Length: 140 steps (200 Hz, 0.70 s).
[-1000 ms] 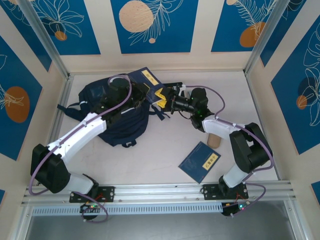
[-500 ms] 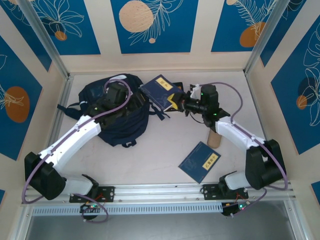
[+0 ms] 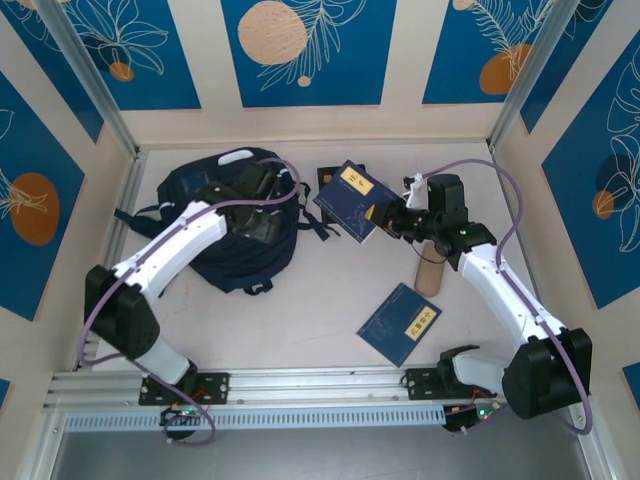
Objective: Pack the student bag
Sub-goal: Open the student bag at the top-left of the table.
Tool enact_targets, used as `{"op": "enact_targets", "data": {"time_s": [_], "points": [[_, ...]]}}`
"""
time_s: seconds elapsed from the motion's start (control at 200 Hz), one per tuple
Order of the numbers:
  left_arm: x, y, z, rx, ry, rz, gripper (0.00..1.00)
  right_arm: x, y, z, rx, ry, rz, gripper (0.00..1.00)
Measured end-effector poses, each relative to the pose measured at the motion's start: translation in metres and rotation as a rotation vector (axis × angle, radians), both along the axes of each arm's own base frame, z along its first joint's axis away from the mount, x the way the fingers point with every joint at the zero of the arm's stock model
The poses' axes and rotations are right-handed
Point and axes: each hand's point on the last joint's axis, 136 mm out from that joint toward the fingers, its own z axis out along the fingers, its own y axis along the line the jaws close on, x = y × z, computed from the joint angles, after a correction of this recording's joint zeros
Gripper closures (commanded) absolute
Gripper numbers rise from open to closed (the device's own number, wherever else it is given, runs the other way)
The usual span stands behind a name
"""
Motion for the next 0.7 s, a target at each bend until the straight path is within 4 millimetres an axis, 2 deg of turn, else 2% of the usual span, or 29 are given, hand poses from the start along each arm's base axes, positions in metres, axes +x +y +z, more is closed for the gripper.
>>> {"op": "enact_targets", "data": {"time_s": [0.125,0.275,0.47,0.7], "points": [[0.009,0.004,-0.023,0.091,0.072,-0.081,0.3,-0.004,-0.001,-0.009,-0.01,0.022,0.004,0.96],[0.02,0.02,-0.05,0.172,0.153,-0.113,0.4,-0.007,-0.002,-0.016,-0.016,0.044,0.003,0.96],[0.022,0.03,-0.081,0.21,0.253,-0.147,0.42,-0.008,-0.002,-0.021,-0.018,0.054,0.002,0.96],[0.021,0.026,-0.091,0.217,0.31,-0.189,0.43,-0.008,-0.002,-0.021,-0.018,0.055,0.002,0.96]]}}
